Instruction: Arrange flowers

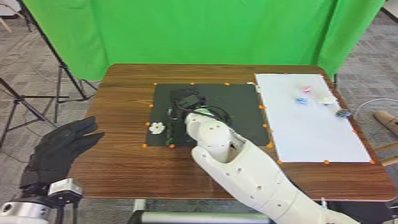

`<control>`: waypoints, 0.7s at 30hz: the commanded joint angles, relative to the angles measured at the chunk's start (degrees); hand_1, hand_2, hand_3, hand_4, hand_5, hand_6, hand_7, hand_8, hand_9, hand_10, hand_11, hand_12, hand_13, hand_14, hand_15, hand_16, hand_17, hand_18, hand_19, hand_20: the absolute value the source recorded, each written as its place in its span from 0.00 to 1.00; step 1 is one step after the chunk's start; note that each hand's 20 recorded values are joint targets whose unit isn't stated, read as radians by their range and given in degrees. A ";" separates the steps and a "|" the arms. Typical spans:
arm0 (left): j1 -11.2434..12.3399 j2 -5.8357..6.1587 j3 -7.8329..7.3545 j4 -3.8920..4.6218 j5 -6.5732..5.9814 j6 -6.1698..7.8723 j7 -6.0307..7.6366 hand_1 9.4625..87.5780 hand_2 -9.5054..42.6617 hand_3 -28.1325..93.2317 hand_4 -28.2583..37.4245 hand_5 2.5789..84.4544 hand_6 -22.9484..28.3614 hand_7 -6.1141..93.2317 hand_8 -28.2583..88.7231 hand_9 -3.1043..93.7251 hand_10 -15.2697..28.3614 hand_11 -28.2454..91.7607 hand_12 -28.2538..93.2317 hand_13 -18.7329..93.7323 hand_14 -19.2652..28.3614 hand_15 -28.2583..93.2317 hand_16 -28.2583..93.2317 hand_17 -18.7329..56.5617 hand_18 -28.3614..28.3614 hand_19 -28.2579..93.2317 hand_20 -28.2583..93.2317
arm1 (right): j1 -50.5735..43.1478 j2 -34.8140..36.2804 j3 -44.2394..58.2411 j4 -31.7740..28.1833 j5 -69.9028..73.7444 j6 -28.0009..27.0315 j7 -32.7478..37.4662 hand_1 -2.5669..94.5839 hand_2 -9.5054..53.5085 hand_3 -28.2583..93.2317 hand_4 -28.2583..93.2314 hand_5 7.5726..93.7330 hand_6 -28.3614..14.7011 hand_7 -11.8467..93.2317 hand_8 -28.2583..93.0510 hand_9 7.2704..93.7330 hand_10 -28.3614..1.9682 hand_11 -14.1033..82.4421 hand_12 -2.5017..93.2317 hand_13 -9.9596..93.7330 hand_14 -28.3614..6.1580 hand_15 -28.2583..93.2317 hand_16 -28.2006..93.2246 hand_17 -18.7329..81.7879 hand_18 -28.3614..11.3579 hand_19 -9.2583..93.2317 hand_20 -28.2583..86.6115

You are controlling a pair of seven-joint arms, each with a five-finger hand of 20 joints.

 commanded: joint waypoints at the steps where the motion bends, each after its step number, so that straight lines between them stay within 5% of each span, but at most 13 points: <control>1: -1.78 0.59 0.66 0.34 0.15 -0.36 -0.76 0.19 0.26 0.93 0.18 0.47 0.60 0.32 0.09 0.41 0.69 0.52 0.29 0.43 0.80 0.58 0.18 0.14 0.85 0.67 0.39 | -0.97 -2.92 1.05 1.66 -2.04 -0.66 1.99 0.50 0.02 0.86 0.00 0.88 0.75 0.33 0.23 0.84 0.67 0.58 0.39 0.70 0.52 0.84 0.45 0.34 0.14 0.81 0.49; 16: -1.83 0.20 0.58 0.29 0.50 -0.67 -1.48 0.19 0.27 0.93 0.19 0.46 0.58 0.35 0.08 0.40 0.65 0.53 0.28 0.43 0.78 0.56 0.19 0.15 0.85 0.66 0.39 | -0.95 -3.81 1.14 1.92 -1.91 0.24 2.99 0.40 0.02 0.88 0.00 0.78 0.69 0.33 0.20 0.76 0.56 0.67 0.30 0.66 0.48 0.86 0.44 0.33 0.12 0.81 0.49; 21: -2.09 0.09 0.71 0.33 0.68 -0.87 -1.89 0.19 0.27 0.93 0.19 0.45 0.58 0.35 0.08 0.40 0.65 0.53 0.28 0.43 0.78 0.56 0.19 0.14 0.85 0.66 0.39 | -0.80 -3.82 1.09 2.21 -2.24 0.57 4.12 0.37 0.04 0.90 0.00 0.75 0.67 0.33 0.12 0.74 0.53 0.68 0.29 0.65 0.46 0.86 0.43 0.32 0.11 0.82 0.49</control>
